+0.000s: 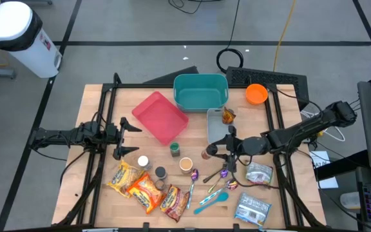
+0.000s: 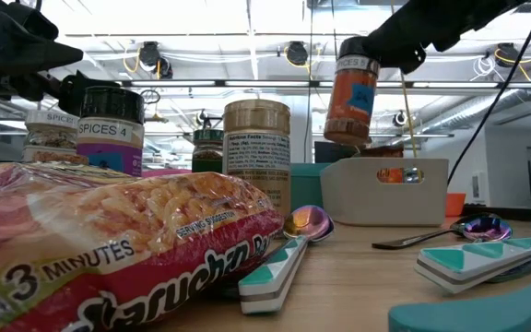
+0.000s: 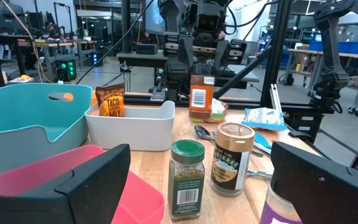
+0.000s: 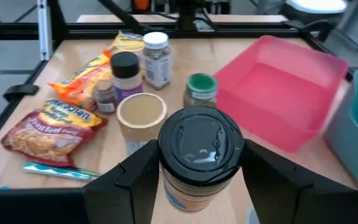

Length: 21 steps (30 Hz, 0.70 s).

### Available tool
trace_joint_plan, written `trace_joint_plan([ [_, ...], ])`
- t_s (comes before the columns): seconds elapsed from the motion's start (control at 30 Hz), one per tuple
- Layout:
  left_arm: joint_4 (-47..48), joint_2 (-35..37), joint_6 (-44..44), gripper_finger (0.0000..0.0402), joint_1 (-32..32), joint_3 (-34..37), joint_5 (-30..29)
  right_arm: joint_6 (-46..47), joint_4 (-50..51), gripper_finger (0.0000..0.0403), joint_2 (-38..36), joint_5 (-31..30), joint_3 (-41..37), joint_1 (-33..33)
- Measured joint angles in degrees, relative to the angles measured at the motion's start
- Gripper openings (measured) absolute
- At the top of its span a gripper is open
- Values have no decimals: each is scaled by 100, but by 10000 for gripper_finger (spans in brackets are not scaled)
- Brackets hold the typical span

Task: Pick & Place Food Item
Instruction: Put the orange spice bottle into the gray bin

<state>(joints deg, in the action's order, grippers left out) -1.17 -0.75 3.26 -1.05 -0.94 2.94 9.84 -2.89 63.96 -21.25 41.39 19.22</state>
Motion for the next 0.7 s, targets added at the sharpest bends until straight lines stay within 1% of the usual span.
trace_joint_plan([
  [0.2,0,1,0,397,1,0,0,68,387,186,-96,-217,0,0],
  [0.3,0,0,1,397,1,1,0,148,513,188,-129,-562,0,2],
  [0.4,0,0,-1,397,0,-1,0,154,686,188,-218,-752,-4,-2],
  [0.6,-8,2,0,397,1,1,1,255,957,186,-486,-804,-4,3],
  [0.7,-11,0,-1,397,0,1,2,367,1247,188,-621,-1142,-4,46],
])
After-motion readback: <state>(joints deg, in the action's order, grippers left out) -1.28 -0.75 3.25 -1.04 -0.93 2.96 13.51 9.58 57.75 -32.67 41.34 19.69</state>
